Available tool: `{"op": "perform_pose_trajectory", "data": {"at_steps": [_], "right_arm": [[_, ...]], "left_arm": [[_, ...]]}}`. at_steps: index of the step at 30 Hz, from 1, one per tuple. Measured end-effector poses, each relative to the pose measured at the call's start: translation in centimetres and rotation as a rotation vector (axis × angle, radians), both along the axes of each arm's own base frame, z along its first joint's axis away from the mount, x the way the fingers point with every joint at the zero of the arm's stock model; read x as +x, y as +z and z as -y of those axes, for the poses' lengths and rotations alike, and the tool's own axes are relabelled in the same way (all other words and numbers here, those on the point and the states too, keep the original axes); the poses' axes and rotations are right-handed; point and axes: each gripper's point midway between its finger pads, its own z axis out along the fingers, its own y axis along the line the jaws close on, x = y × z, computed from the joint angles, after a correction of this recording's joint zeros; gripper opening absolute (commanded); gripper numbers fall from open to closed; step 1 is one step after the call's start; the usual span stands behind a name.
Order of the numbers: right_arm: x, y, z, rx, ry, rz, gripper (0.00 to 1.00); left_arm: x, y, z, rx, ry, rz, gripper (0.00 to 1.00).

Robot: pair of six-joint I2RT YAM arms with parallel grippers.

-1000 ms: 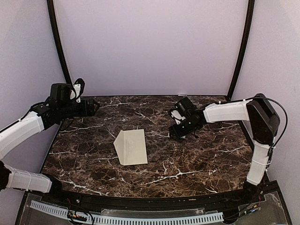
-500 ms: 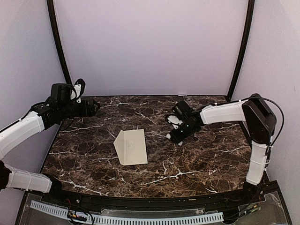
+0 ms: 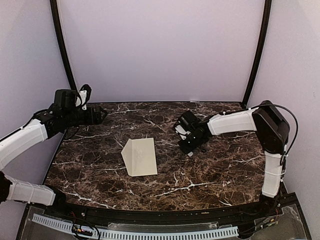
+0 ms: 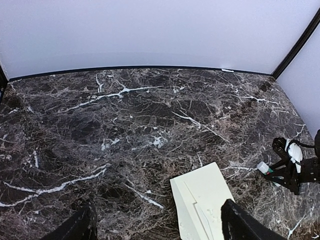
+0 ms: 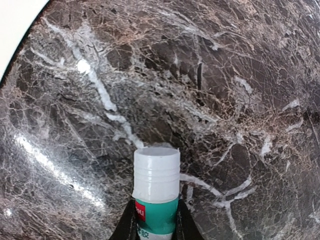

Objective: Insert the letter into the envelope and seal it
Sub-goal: Open the solid glue cap from the solid glue.

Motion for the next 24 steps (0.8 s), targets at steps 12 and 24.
{"op": "perform_pose_trajectory", "data": {"at_steps": [12,24], "right_arm": [[-3.1,20.3,-8.9,0.749,0.05,0.205,0.02],[-11.3,34.6,-16.1,1.317,0.32,0.325,0.04]], "left_arm": [[-4.2,4.8,7.6,-0.437,-0.26,0.098,0.8],[-11.3,10.7,18.0,-0.708,-0.712,0.152,0.77]]}}
